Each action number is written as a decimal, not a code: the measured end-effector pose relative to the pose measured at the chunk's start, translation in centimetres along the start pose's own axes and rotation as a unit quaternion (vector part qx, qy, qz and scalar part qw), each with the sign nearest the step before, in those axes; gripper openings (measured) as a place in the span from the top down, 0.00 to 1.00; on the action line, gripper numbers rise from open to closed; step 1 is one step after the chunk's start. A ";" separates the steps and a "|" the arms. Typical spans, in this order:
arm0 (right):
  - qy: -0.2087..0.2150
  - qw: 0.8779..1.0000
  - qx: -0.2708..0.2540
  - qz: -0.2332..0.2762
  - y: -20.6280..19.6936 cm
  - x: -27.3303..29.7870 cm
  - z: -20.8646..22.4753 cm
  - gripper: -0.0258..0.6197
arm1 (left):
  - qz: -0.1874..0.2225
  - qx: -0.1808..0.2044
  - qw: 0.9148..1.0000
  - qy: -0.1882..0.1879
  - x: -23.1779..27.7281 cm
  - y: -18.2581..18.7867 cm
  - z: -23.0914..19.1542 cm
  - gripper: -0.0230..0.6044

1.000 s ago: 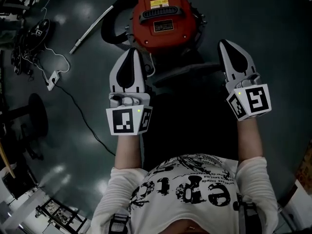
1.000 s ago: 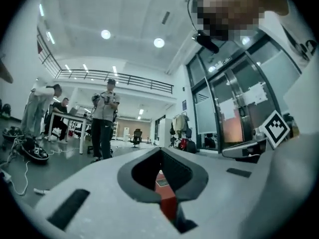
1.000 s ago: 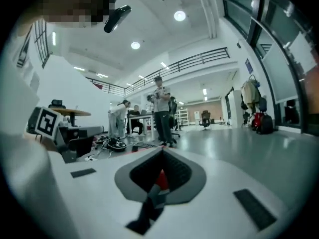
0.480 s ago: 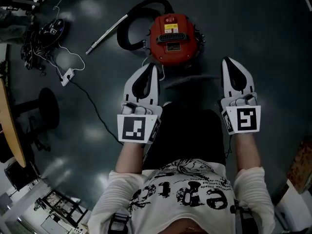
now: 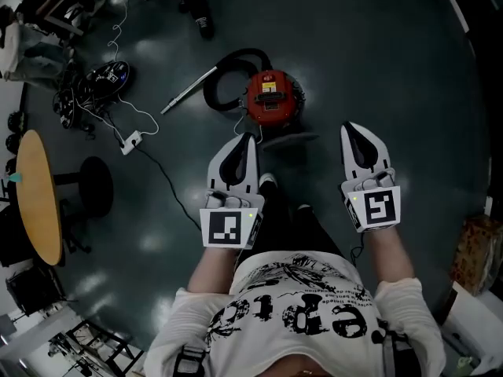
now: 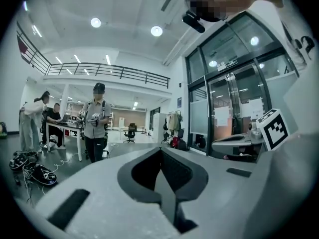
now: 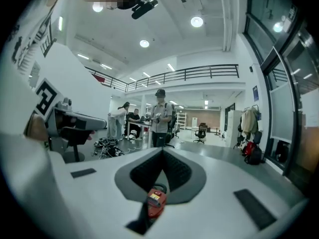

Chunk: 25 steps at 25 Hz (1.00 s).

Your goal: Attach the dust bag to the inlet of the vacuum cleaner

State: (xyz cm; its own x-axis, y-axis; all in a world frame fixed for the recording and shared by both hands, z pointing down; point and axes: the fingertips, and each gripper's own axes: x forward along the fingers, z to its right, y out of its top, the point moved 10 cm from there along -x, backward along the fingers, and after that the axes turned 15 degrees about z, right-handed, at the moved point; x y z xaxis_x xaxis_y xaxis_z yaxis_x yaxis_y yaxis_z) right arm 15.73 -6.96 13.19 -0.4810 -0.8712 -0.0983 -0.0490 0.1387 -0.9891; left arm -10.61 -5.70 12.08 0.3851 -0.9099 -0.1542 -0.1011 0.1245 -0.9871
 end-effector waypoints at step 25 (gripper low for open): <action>0.026 0.998 0.004 0.051 9.7 -12.1 -2.7 0.96 | 0.094 0.048 0.994 -0.011 -7.3 10.2 10.7 0.96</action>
State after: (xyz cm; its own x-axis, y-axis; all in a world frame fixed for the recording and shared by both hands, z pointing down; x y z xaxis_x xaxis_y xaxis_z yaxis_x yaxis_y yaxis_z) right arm 18.73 6.21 5.07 -0.5273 -0.8277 -0.1922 0.0084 0.2212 -0.9752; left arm -4.59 6.47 2.67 0.3882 -0.8580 -0.3363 -0.0858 0.3297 -0.9402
